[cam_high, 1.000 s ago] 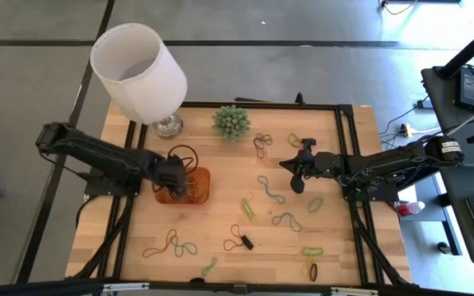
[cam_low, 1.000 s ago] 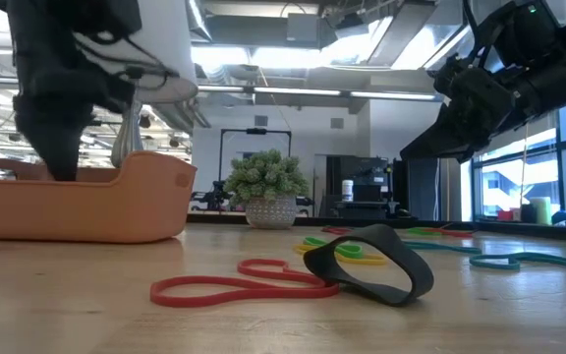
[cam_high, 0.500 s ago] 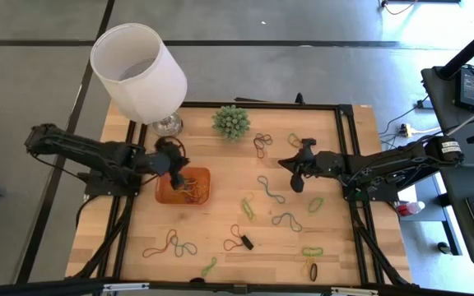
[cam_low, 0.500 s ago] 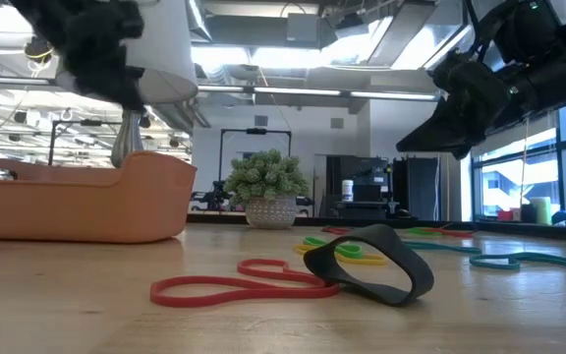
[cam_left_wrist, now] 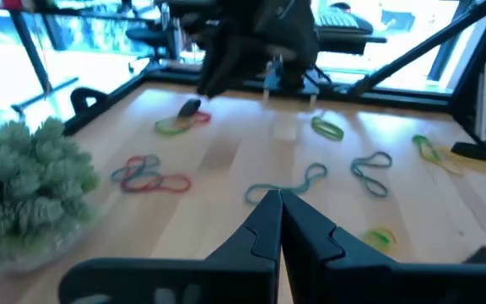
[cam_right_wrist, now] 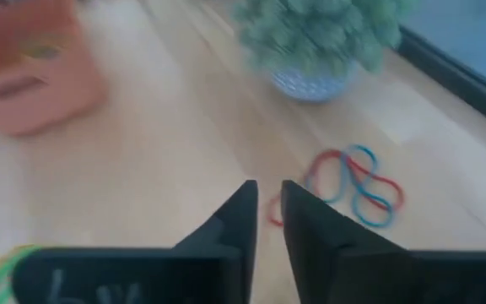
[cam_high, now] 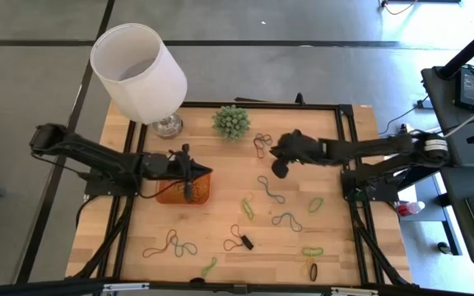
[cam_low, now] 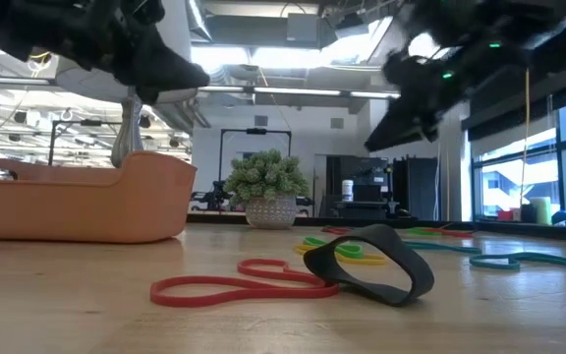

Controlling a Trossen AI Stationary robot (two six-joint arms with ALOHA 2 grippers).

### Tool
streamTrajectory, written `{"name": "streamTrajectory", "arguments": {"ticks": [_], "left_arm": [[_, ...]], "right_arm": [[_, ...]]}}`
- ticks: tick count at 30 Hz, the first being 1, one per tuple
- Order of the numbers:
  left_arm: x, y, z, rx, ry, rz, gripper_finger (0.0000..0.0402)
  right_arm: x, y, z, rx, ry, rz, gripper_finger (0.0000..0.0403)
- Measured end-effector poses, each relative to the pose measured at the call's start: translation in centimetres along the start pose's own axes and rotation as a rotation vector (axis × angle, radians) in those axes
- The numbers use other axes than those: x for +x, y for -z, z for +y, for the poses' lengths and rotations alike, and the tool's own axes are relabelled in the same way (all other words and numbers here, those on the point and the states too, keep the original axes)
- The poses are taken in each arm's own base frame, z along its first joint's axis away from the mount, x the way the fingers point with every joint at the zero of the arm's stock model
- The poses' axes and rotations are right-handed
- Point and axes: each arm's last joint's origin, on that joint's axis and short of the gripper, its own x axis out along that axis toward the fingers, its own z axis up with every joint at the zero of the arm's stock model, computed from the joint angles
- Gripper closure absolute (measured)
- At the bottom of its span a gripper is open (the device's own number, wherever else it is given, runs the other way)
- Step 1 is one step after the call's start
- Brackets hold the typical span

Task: Pick and place rubber bands into bin
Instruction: Put the red rubber band into the orange bin

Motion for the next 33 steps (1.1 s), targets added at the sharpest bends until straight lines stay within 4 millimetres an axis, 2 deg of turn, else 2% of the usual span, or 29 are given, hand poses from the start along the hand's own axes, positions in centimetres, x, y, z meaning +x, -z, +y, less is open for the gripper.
{"name": "streamTrajectory", "arguments": {"ticks": [3,7,11,16,20,27,30,33], "left_arm": [[0.6,0.1,-0.2,0.024,0.025,-0.027,0.0398],[1.2,0.5,-0.5,0.027,0.051,-0.024,0.0398],[1.6,1.0,-0.6,0.035,0.05,0.004,0.0398],[1.7,1.2,-0.6,0.035,0.047,0.009,0.0398],[1.7,1.2,-0.6,0.034,0.046,0.009,0.0398],[1.7,1.2,-0.6,0.034,0.076,0.013,0.0398],[1.7,1.2,-0.6,0.034,0.078,0.014,0.0398],[1.7,1.2,-0.6,0.024,0.078,0.014,0.0398]], "right_arm": [[2.1,-1.4,-0.4,0.041,0.068,0.096,0.031],[5.3,-2.3,-1.0,0.086,0.128,0.203,0.0288],[8.3,-2.1,-1.4,0.097,0.134,0.282,0.0284],[10.9,-1.0,-2.0,0.143,0.174,0.388,0.0294],[12.0,0.1,-2.6,0.155,0.181,0.445,0.0301],[12.7,0.7,-2.6,0.15,0.195,0.465,0.0314],[12.7,0.7,-2.5,0.145,0.192,0.465,0.034],[12.7,0.8,-2.3,0.12,0.189,0.467,0.0385]]}}
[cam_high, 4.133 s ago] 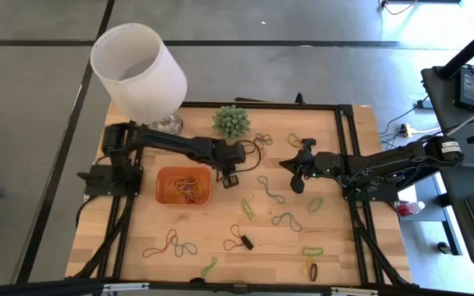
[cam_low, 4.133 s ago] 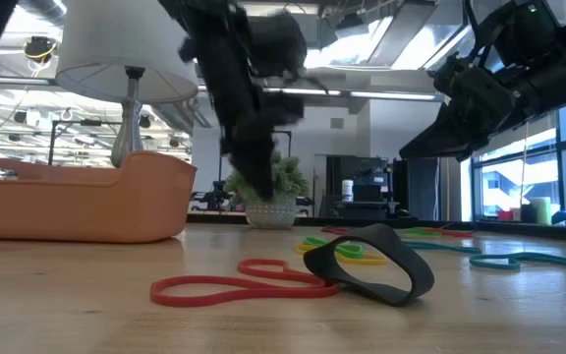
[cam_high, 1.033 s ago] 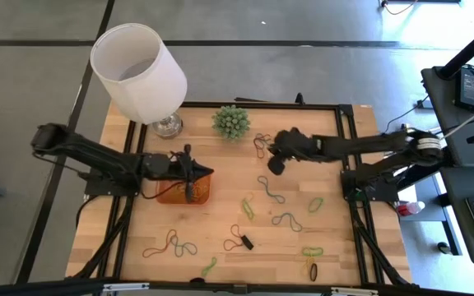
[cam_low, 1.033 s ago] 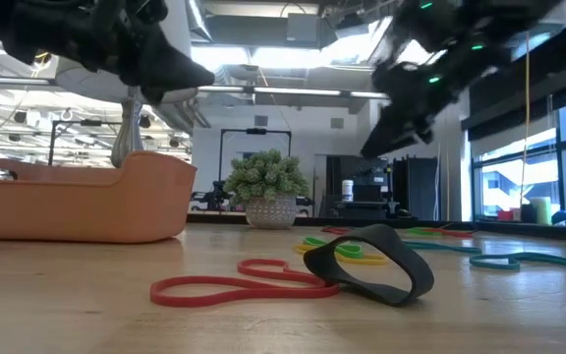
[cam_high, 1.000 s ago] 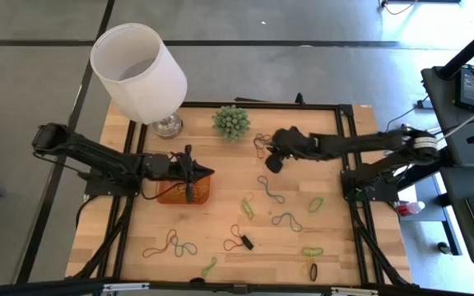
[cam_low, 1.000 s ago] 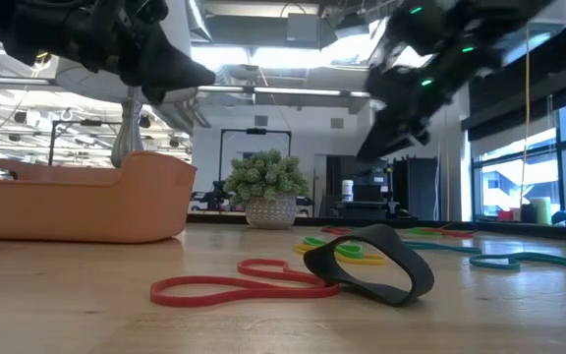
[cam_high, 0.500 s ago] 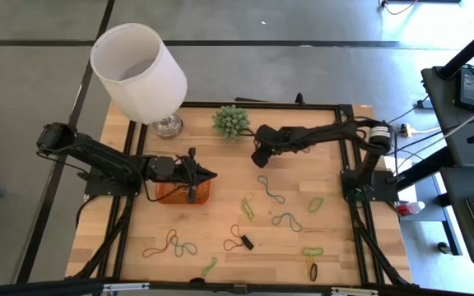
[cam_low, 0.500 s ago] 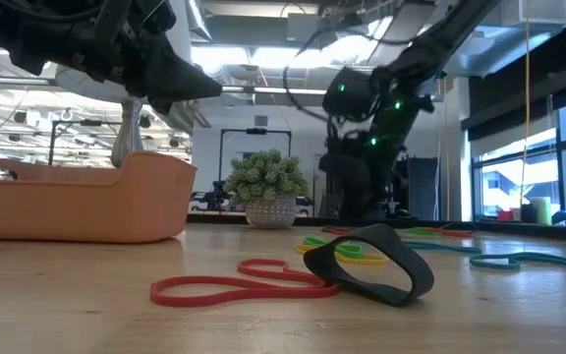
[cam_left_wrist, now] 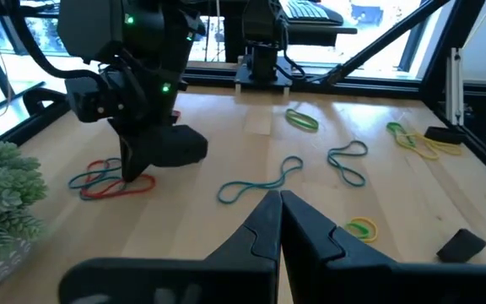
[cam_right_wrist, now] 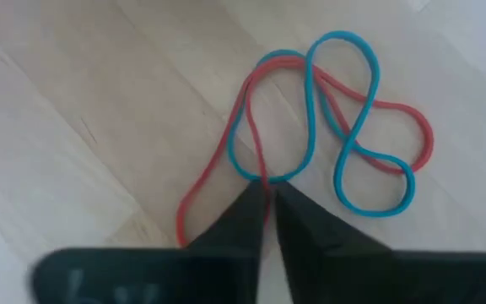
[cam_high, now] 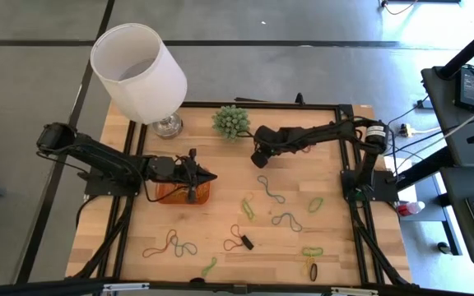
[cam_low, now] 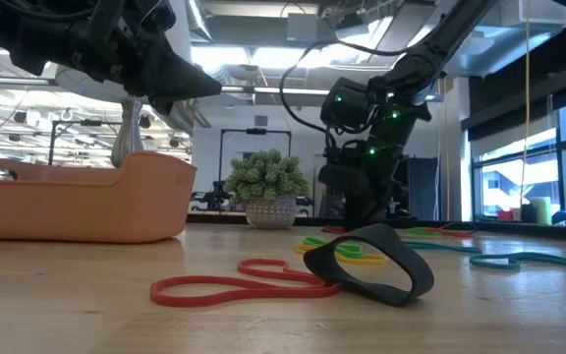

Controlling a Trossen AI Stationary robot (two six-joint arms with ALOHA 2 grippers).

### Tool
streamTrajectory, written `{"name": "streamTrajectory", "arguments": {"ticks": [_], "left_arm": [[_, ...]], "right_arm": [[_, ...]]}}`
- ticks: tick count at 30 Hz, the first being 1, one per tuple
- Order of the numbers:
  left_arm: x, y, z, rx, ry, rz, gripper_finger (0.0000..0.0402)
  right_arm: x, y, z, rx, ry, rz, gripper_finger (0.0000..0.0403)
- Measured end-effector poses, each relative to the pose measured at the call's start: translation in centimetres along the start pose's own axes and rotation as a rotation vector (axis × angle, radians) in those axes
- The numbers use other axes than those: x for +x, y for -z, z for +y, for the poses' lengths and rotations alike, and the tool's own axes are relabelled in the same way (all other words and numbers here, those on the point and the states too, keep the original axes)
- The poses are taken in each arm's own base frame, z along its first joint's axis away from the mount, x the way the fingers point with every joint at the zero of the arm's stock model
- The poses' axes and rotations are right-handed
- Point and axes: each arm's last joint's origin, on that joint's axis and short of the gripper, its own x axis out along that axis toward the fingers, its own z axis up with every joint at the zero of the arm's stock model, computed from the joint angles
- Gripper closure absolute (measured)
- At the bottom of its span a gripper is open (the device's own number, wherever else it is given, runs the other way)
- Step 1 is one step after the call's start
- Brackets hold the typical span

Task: Pick and place rubber bands into bin
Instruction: Put the red rubber band into the orange bin

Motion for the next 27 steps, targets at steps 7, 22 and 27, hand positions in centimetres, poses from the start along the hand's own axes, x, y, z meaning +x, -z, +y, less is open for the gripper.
{"name": "streamTrajectory", "arguments": {"ticks": [7,22,27], "left_arm": [[0.0,0.0,0.0,-0.001,0.005,0.001,0.0398],[0.0,0.1,0.0,0.001,0.007,0.008,0.0398],[0.0,0.1,0.0,0.001,0.006,0.007,0.0398]], "right_arm": [[-2.2,-0.2,-0.2,-0.009,-0.027,-0.013,0.0397],[-13.9,-0.1,0.5,-0.039,0.001,-0.305,0.0401],[-16.4,0.7,1.2,-0.06,-0.009,-0.38,0.0401]]}}
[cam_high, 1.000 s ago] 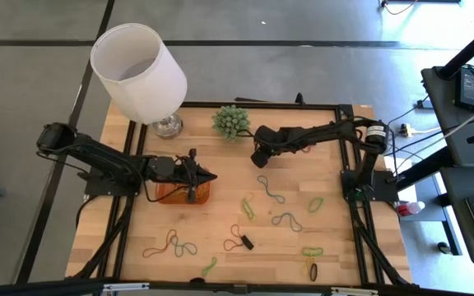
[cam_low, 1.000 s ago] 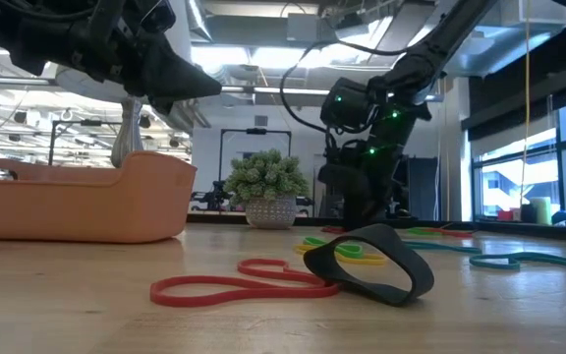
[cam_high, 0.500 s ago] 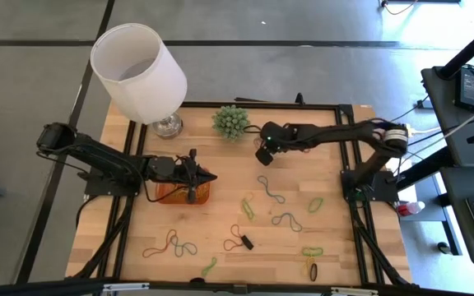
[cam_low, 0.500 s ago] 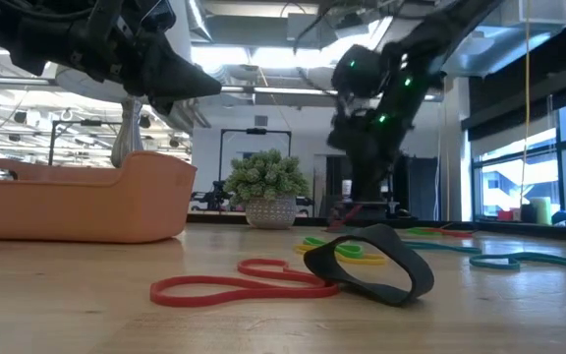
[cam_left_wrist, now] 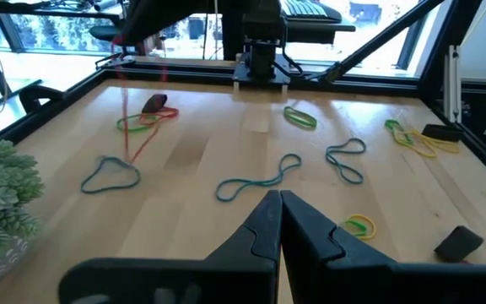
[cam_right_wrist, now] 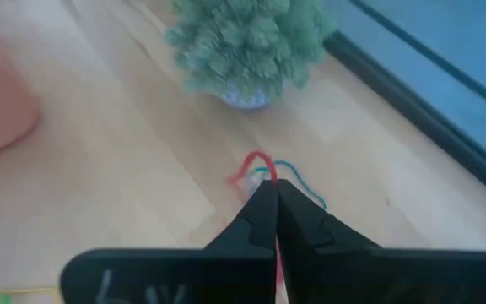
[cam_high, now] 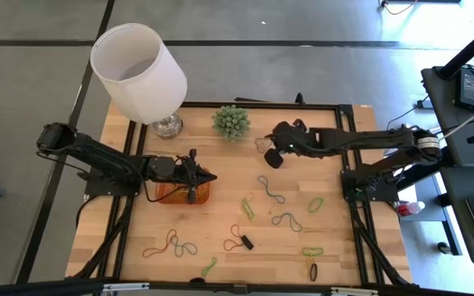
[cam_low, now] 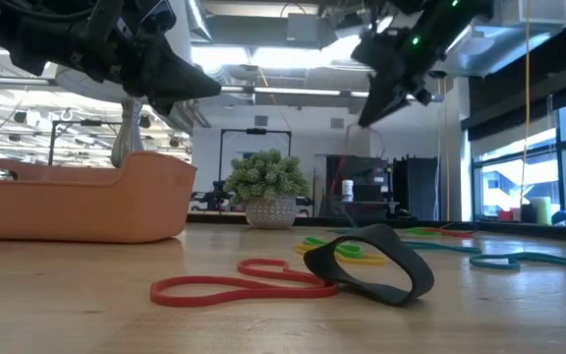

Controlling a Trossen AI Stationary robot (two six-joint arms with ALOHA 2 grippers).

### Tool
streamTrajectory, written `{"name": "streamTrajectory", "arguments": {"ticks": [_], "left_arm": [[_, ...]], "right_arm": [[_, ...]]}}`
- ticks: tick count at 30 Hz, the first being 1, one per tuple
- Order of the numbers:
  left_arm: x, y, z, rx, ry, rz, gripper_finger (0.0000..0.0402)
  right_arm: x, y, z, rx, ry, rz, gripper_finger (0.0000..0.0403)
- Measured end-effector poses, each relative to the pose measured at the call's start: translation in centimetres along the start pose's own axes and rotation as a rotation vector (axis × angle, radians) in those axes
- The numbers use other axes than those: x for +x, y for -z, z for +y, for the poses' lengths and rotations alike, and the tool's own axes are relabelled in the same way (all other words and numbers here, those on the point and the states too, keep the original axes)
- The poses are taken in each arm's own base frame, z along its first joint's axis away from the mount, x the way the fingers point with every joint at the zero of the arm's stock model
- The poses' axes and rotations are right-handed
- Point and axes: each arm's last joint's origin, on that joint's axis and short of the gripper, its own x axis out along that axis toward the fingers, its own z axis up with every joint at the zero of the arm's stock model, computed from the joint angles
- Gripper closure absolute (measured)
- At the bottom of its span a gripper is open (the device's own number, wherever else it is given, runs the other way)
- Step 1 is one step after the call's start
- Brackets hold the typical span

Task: Pick and place rubber bands into bin
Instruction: Put the red rubber band into the orange bin

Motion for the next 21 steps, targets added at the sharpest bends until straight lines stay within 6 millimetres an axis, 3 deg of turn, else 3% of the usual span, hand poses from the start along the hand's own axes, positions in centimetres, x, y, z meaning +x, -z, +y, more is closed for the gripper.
{"name": "streamTrajectory", "arguments": {"ticks": [15,21], "left_arm": [[0.0,-0.1,0.2,0.027,-0.085,-0.017,0.0395],[0.0,-0.6,0.4,0.023,-0.147,-0.066,0.0359]], "right_arm": [[-2.7,1.5,3.6,-0.105,-0.119,-0.03,0.0402],[-2.5,3.7,4.3,-0.184,-0.136,0.01,0.0403]]}}
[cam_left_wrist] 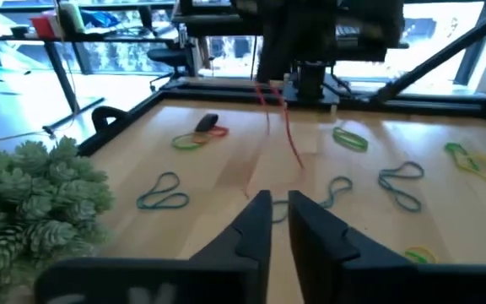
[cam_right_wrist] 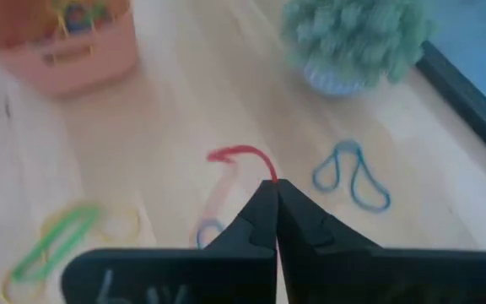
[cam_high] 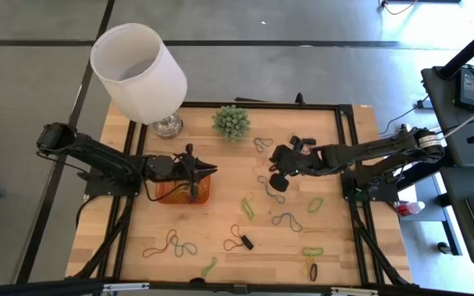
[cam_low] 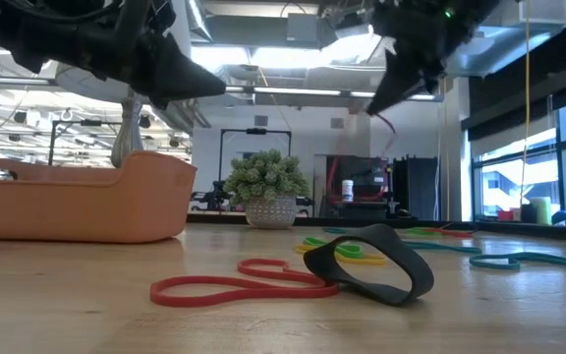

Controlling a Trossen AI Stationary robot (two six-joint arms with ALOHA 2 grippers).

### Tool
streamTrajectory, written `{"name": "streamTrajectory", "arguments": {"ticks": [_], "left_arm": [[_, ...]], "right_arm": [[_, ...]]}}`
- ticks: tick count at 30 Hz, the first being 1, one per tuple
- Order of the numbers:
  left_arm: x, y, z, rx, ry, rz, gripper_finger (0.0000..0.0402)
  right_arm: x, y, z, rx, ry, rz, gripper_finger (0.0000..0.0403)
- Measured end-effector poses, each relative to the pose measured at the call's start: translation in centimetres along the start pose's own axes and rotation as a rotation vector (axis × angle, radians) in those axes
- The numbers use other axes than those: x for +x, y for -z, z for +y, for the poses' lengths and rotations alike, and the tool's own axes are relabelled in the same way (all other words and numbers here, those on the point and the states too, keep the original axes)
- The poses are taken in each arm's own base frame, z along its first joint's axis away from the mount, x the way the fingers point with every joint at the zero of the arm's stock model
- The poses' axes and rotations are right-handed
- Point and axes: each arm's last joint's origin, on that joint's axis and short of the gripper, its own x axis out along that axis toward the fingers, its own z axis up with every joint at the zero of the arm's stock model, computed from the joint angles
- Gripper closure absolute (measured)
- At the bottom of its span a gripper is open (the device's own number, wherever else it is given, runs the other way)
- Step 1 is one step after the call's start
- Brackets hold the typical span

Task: Pick and place rubber bands into bin
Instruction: Put the red rubber band into the orange bin

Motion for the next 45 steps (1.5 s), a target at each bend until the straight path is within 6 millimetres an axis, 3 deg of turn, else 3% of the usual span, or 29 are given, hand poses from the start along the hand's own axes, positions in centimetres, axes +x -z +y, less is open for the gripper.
{"name": "streamTrajectory", "arguments": {"ticks": [9,14,22,27,31,37,45], "left_arm": [[0.0,-0.9,0.1,-0.03,-0.05,-0.073,0.0257],[1.2,-2.2,-0.4,-0.023,-0.073,-0.091,0.0228],[6.7,-4.4,-2.8,0.067,-0.072,-0.01,0.0197],[9.5,-5.2,-4.0,0.079,-0.073,0.022,0.0192],[10.8,-4.7,-4.5,0.067,-0.065,0.052,0.0192],[11.6,-4.0,-4.9,0.023,-0.022,0.076,0.0196],[11.8,-3.7,-4.9,0.002,-0.001,0.082,0.0235]], "right_arm": [[1.7,5.3,0.5,0.023,-0.03,0.022,0.0403],[1.8,5.2,1.1,-0.012,-0.104,-0.121,0.0403],[1.1,3.0,2.1,-0.105,-0.226,-0.347,0.0403],[0.6,2.5,2.6,-0.146,-0.262,-0.424,0.0403],[0.1,2.4,3.2,-0.172,-0.282,-0.466,0.0403],[-0.1,2.3,3.4,-0.179,-0.29,-0.485,0.0403],[-0.1,2.3,3.4,-0.178,-0.29,-0.489,0.0403]]}}
